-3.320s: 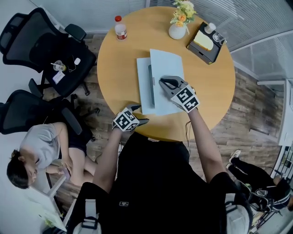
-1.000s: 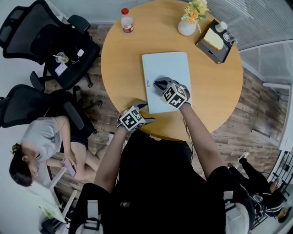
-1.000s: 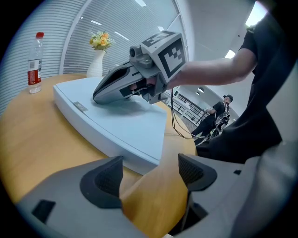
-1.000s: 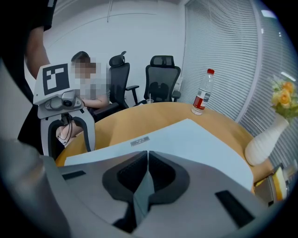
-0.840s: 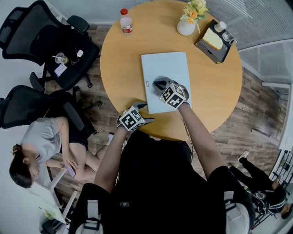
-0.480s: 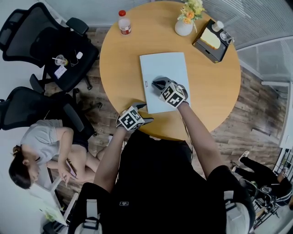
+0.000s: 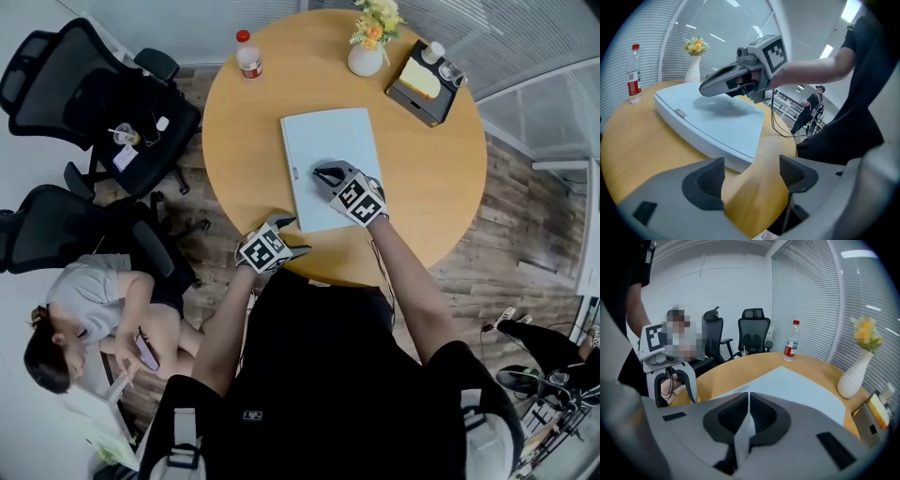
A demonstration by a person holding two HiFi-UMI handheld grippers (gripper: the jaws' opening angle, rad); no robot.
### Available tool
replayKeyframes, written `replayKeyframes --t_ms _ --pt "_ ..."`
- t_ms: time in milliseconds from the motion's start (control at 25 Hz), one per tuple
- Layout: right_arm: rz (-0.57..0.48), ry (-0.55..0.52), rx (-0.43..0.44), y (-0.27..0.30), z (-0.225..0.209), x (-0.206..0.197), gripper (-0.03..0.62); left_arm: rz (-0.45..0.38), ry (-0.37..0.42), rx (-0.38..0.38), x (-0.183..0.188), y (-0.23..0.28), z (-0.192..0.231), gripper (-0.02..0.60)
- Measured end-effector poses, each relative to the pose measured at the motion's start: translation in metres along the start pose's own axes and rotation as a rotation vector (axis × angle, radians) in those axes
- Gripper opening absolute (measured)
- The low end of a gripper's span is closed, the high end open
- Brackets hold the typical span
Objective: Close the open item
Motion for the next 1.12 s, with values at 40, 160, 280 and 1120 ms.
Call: replayKeyframes --t_ms 40,160,280,1120 --pt "0.003 -0.001 -0.004 -0.005 0.001 -0.001 0.008 -0.004 0.001 0.011 0.001 -0.002 0.001 0.370" --pt "0.004 0.003 -0.009 -0.017 0.006 -0.009 0.008 -0.037 -0.008 0.049 0.006 -0.010 0.004 0.368" --pt "-0.004 0.026 -0.010 -0.028 0.013 -0.022 0.008 -0.083 -0.017 0.077 0.014 -0.018 0.005 0.345" --pt "-0.157 0.174 -0.078 -0.114 0.042 -0.042 0.008 -0.402 -0.148 0.168 0.079 -0.062 0.003 0.006"
Point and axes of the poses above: the fingertips, and each gripper's own axes: y forward along the fingers, z to its left, x out of its top, the point moved 2 cm from there along -y, backward along the fingers, and after that the axes turned 5 degrees about y, right-handed, at the moved point
